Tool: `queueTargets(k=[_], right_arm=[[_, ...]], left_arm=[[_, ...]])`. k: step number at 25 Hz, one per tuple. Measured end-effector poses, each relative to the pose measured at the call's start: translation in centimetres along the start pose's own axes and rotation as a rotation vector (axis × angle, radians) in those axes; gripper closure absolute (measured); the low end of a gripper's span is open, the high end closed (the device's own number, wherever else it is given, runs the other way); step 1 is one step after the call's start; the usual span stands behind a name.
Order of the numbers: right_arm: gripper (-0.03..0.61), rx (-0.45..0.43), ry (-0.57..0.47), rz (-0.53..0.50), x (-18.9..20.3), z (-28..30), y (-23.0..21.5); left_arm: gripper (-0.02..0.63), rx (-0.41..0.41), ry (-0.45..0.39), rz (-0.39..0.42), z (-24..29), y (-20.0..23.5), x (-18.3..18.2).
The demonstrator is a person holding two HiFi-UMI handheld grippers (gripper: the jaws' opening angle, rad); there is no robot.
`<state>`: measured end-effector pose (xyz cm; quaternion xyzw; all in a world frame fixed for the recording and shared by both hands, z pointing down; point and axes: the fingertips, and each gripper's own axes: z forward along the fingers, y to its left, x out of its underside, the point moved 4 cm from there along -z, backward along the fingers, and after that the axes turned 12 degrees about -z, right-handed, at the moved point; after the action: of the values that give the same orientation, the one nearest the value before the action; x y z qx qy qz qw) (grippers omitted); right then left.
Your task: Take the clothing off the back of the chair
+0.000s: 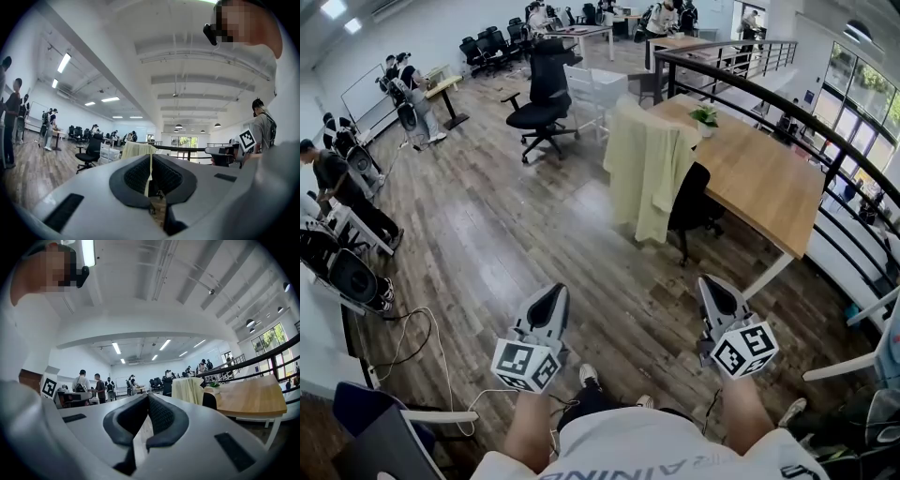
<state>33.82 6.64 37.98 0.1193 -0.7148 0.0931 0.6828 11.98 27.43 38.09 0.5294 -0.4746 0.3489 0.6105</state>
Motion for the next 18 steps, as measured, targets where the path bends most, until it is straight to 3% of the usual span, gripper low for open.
queueTargets(k=[8, 18], right_arm=[[0.555, 0.008, 0.023, -0.003, 0.3, 6.7, 0.7], [0.555, 0.045, 0.017, -0.036, -0.6, 18.4, 4.0]], left_arm=[[0.571, 0.006, -0.001, -0.012, 2.5, 5.8, -1.6], [0.571, 0.034, -0.009, -0.042, 5.9, 17.6, -5.4]])
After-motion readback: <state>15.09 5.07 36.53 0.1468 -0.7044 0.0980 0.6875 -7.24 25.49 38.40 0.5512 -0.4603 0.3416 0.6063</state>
